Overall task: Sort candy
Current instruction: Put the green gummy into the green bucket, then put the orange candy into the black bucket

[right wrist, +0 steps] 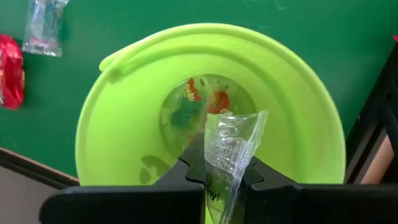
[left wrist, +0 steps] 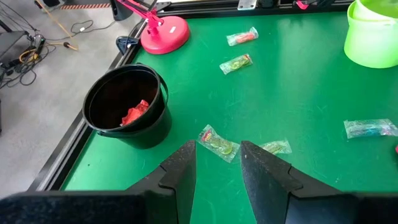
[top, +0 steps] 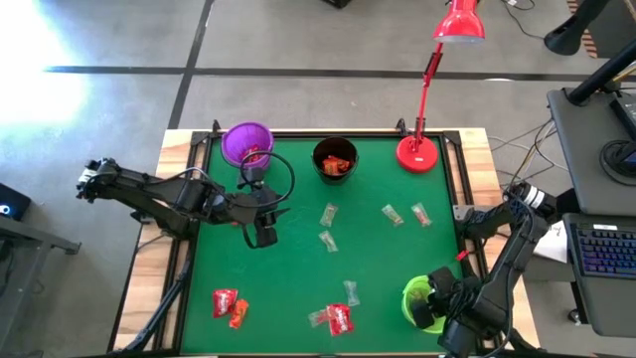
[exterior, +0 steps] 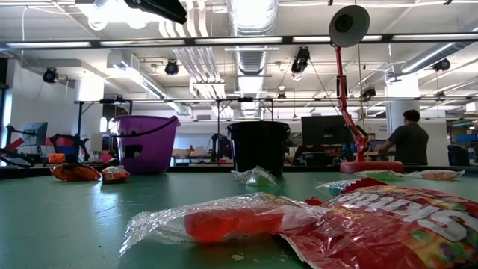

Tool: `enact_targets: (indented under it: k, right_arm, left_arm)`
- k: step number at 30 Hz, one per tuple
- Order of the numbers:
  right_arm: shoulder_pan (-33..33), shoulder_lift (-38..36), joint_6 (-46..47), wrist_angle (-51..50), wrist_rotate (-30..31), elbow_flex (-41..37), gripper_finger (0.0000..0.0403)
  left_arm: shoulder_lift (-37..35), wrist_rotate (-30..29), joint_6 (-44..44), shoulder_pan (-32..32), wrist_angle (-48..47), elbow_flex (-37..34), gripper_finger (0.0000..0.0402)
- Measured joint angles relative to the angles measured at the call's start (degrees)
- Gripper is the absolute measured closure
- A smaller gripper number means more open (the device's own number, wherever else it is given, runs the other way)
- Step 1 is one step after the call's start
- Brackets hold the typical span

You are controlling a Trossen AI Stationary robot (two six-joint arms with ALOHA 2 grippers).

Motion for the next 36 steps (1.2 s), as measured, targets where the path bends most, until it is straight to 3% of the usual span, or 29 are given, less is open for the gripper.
enact_targets:
  k: [5, 18, 27, 36]
  right_arm:
    - [0.0, 0.0, -0.9, 1.0, 0.0, -1.9, 0.0379]
    - [0.0, -0.2, -0.9, 1.6, 0.1, -2.0, 0.027]
    - [-1.1, -0.2, -0.9, 1.7, 1.1, 2.1, 0.0259]
    - [-5.7, -0.2, -9.5, 1.8, 9.9, 8.0, 0.0259]
  left_arm:
    - [0.0, 0.0, -0.1, 0.0, 0.0, 0.0, 0.0293]
    - [0.0, 0.2, -0.2, 0.0, -0.2, 0.0, 0.0293]
    - [0.0, 0.2, -0.2, 0.0, -3.0, 0.0, 0.0292]
    - [0.0, 0.2, -0.2, 0.0, -3.6, 0.0, 0.0292]
